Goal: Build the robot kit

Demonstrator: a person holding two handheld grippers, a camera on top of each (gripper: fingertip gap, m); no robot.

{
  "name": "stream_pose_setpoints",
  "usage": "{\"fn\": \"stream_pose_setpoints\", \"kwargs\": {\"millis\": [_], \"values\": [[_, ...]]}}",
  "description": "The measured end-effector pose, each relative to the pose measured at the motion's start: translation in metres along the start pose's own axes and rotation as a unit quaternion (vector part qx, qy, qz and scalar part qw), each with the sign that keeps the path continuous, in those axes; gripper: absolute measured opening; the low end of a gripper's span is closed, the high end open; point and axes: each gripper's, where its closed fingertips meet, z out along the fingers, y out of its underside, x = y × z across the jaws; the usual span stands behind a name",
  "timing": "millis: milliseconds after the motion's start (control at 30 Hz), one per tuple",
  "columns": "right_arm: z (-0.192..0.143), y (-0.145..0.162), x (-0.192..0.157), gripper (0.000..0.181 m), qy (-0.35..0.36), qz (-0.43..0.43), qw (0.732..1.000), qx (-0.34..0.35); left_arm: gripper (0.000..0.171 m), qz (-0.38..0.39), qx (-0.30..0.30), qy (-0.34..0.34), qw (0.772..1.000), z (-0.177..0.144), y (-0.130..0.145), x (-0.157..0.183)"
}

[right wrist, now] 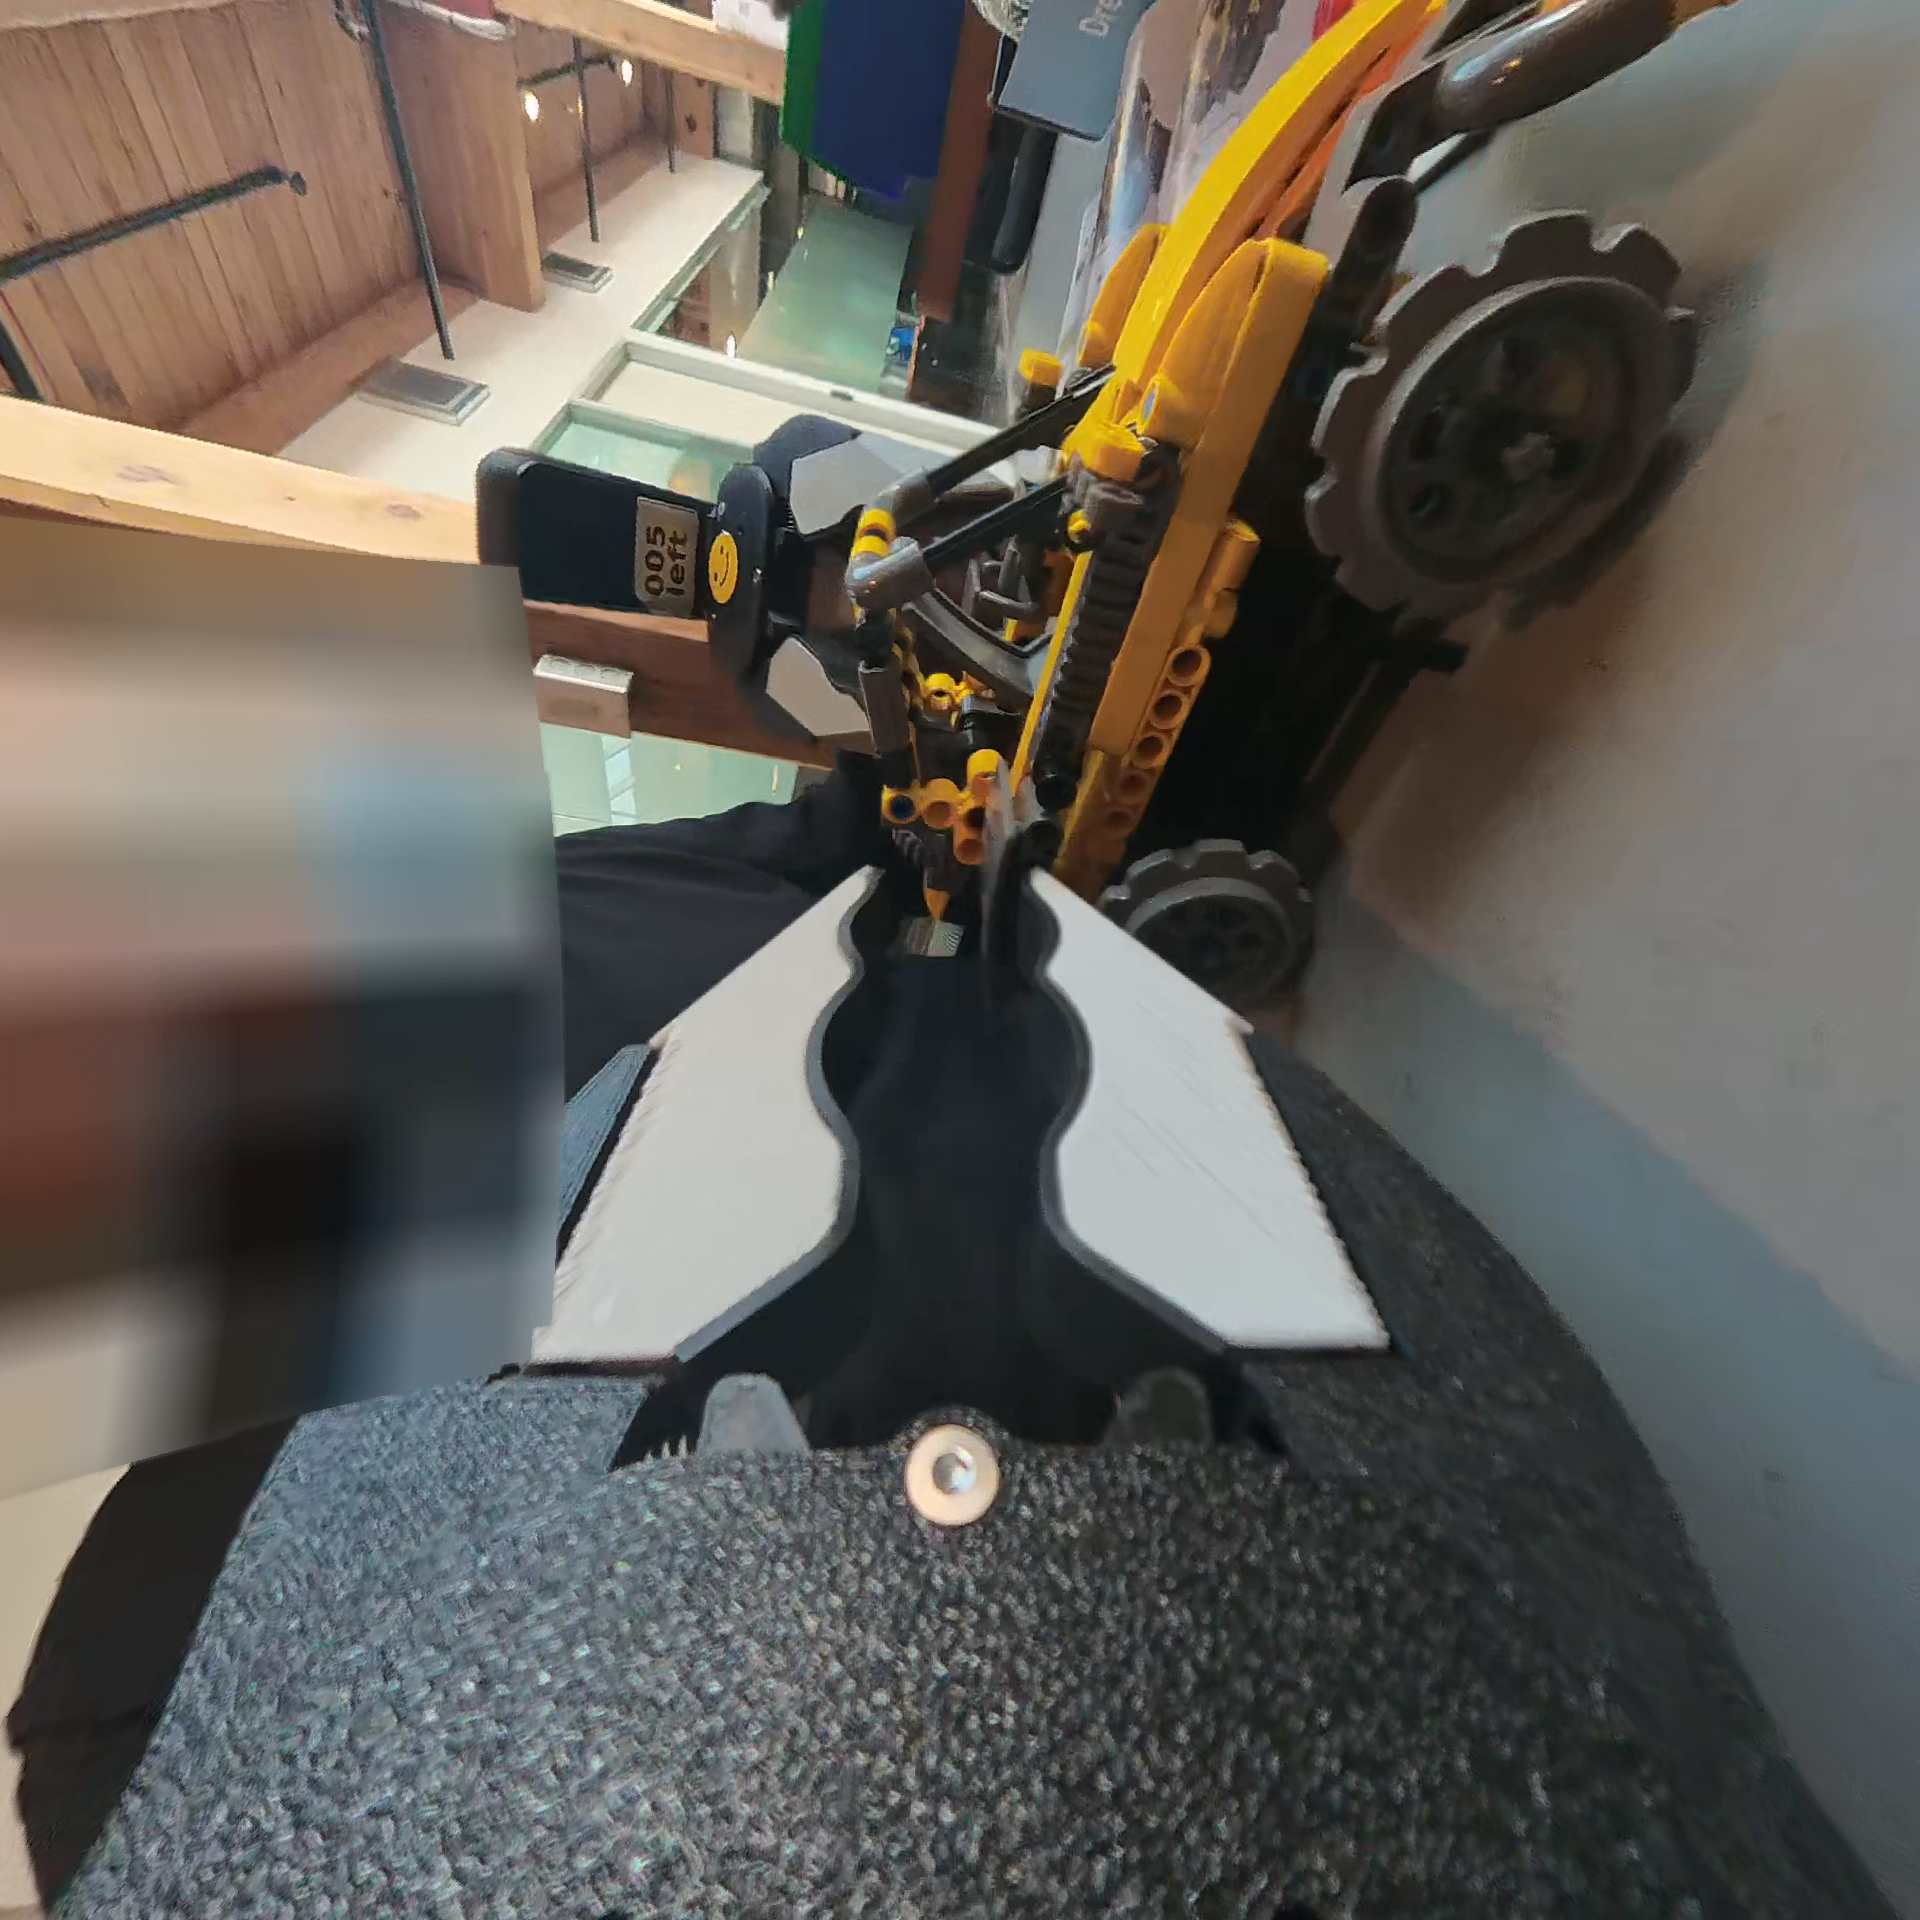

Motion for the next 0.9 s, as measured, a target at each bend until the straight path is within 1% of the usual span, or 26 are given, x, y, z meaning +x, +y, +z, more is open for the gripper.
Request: {"fn": "stream_pose_setpoints", "kwargs": {"millis": [33, 67, 100, 133, 167, 233, 300, 367, 467, 533, 567, 700, 733, 767, 800, 867, 900], "values": [[-0.002, 0.001, 0.004, 0.032, 0.011, -0.004, 1.0, 0.007, 0.063, -0.003, -0.002, 0.0, 1.0, -0.002, 0.002, 0.0], [-0.005, 0.002, 0.004, 0.029, 0.009, -0.002, 1.0, 0.016, 0.062, -0.008, -0.004, 0.0, 1.0, -0.004, 0.006, 0.0], [-0.008, 0.0, 0.004, 0.033, 0.003, 0.003, 1.0, 0.027, 0.062, -0.016, -0.007, -0.001, 1.0, -0.004, 0.009, -0.001], [-0.012, -0.001, 0.004, 0.033, 0.006, -0.001, 0.999, 0.042, 0.063, -0.023, -0.012, -0.004, 1.0, -0.003, 0.014, -0.001], [-0.016, -0.001, 0.009, 0.032, 0.034, -0.018, 0.998, 0.05, 0.063, -0.026, -0.019, -0.007, 0.999, -0.002, 0.019, -0.002], [-0.026, 0.002, 0.02, 0.03, 0.113, -0.075, 0.989, 0.055, 0.063, -0.025, -0.03, -0.016, 0.999, -0.002, 0.029, -0.001], [-0.034, 0.003, 0.018, 0.03, 0.158, -0.137, 0.975, 0.074, 0.062, -0.024, -0.036, -0.028, 0.999, -0.005, 0.037, 0.0], [-0.037, 0.005, 0.011, 0.031, 0.175, -0.185, 0.962, 0.099, 0.062, -0.025, -0.033, -0.038, 0.998, -0.009, 0.042, 0.002], [-0.039, 0.013, 0.009, 0.031, 0.214, -0.247, 0.939, 0.11, 0.062, -0.036, -0.024, -0.044, 0.998, -0.011, 0.045, 0.004], [-0.038, 0.018, 0.01, 0.029, 0.237, -0.276, 0.925, 0.113, 0.061, -0.046, -0.017, -0.035, 0.998, -0.009, 0.042, 0.008], [-0.036, 0.02, 0.009, 0.029, 0.238, -0.282, 0.922, 0.117, 0.061, -0.05, -0.015, -0.025, 0.998, -0.007, 0.038, 0.011], [-0.034, 0.029, 0.007, 0.028, 0.239, -0.28, 0.92, 0.132, 0.062, -0.055, -0.015, 0.014, 0.998, 0.011, 0.022, 0.027], [-0.037, 0.031, 0.005, 0.027, 0.238, -0.281, 0.919, 0.141, 0.061, -0.061, -0.018, 0.03, 0.998, 0.017, 0.019, 0.035], [-0.04, 0.034, 0.002, 0.027, 0.237, -0.281, 0.918, 0.149, 0.068, -0.064, -0.021, 0.034, 0.997, 0.021, 0.015, 0.041], [-0.046, 0.037, -0.001, 0.027, 0.239, -0.281, 0.916, 0.159, 0.07, -0.053, -0.025, 0.049, 0.997, 0.027, 0.012, 0.052], [-0.063, 0.04, -0.001, 0.025, 0.255, -0.282, 0.906, 0.185, 0.063, -0.032, -0.022, 0.091, 0.995, 0.043, -0.001, 0.08], [-0.075, 0.04, 0.0, 0.025, 0.268, -0.28, 0.9, 0.201, 0.063, -0.025, -0.013, 0.119, 0.992, 0.052, -0.011, 0.097]]}}
